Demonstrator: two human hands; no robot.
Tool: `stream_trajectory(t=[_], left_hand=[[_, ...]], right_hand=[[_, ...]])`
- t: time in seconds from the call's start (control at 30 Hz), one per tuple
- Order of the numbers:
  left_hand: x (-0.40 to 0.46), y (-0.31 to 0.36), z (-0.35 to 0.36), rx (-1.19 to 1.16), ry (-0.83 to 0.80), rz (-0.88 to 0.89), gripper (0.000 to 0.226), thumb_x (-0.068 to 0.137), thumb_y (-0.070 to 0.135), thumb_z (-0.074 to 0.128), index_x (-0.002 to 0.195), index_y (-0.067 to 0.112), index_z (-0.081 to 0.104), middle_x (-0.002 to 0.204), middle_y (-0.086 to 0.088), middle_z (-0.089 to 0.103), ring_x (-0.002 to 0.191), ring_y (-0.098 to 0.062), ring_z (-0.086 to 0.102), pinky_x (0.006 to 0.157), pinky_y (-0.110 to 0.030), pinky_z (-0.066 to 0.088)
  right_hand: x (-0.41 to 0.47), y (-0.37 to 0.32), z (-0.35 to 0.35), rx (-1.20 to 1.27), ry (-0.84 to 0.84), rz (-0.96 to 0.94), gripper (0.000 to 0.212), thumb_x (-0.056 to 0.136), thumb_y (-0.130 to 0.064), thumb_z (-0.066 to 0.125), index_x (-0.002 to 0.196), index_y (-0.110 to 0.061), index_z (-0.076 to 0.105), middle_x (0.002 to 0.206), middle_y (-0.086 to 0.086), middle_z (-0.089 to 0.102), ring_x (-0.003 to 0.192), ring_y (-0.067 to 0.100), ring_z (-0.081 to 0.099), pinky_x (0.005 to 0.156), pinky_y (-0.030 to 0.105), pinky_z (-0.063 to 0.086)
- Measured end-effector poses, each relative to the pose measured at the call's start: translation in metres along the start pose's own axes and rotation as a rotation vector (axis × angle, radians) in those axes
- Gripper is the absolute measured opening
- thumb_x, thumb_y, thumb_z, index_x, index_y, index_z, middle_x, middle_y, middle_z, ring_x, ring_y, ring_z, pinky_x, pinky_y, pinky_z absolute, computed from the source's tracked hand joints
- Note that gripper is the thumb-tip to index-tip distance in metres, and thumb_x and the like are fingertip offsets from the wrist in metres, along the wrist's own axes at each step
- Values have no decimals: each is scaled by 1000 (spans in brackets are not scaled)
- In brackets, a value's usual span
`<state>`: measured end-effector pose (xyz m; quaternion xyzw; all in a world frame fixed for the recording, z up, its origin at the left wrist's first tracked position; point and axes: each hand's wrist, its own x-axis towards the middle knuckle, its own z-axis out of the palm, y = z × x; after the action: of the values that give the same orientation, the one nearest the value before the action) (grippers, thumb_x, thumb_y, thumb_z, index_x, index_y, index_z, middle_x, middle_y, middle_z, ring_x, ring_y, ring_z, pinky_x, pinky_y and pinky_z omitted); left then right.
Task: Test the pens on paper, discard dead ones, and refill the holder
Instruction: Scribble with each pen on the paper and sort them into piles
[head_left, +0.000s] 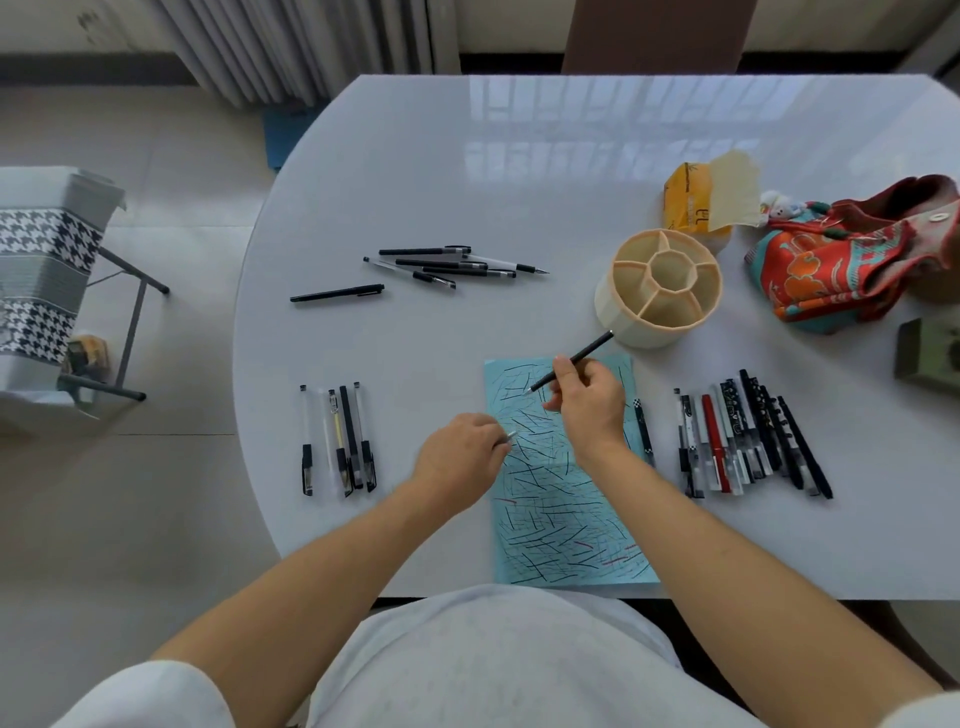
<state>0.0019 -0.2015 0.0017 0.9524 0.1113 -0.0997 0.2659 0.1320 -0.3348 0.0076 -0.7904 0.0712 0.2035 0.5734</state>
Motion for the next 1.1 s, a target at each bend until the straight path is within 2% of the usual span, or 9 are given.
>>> stream_trajectory(t=[0.1,0.23,0.37,0.47,0.6,0.7,0.77,0.9,1.1], left_hand=[[-5,-7,7,20,-18,145,29,101,32,52,110,15,74,133,1,63,128,-18,53,103,-32,44],[-7,-12,12,11,-31,184,29,100,29,54,107,11,76,133,-1,63,131,-19,51,108,-31,40],[-4,-11,11,-6,-40,155,32,102,31,50,109,12,75,136,1,62,134,-16,49,111,-31,41],[-1,-11,10,-18,-50,146,32,102,30,50,111,11,74,137,1,62,135,-16,48,113,-31,39],[0,-10,9,-22,-66,125,32,102,31,50,113,12,74,139,1,61,136,-16,48,114,-32,38],[0,-11,9,-28,-71,109,31,101,32,50,113,14,73,141,3,60,136,-13,48,114,-29,37],[0,-10,7,-42,-77,94,31,101,33,50,112,15,73,138,5,62,133,-11,51,110,-28,41],[2,-7,-1,-101,-56,40,29,101,35,51,104,18,74,119,9,69,106,-12,63,89,-35,53],[0,4,-12,-126,-31,51,27,102,38,51,108,22,72,103,10,70,93,-9,61,81,-32,53]], right_hand=[[1,-4,10,-69,-112,-84,15,94,-29,68,81,-23,72,76,-2,77,63,16,73,69,38,63],[-3,-1,22,-243,-202,-188,8,92,-24,70,86,-24,75,74,-5,75,63,10,73,63,24,57],[-3,3,24,-392,-222,-297,9,95,-24,68,92,-19,75,72,-17,69,70,8,71,73,21,55],[-2,3,23,-441,-204,-362,11,96,-24,64,88,-22,71,68,-18,65,67,6,69,71,18,53],[2,3,17,-390,-119,-338,15,96,-21,59,83,-22,67,69,-7,68,62,12,69,62,24,55],[0,2,8,-261,-79,-249,14,96,-21,60,85,-26,66,72,-3,71,58,10,71,51,16,50],[-3,2,1,-160,-51,-182,9,95,-23,62,88,-22,67,70,-1,72,56,11,71,51,13,48],[-14,6,-18,119,-81,-58,13,90,-25,63,84,-14,67,69,4,72,57,24,68,61,39,61],[-38,14,-39,260,-204,13,11,93,-18,63,85,-11,63,68,8,67,55,25,63,72,55,59]])
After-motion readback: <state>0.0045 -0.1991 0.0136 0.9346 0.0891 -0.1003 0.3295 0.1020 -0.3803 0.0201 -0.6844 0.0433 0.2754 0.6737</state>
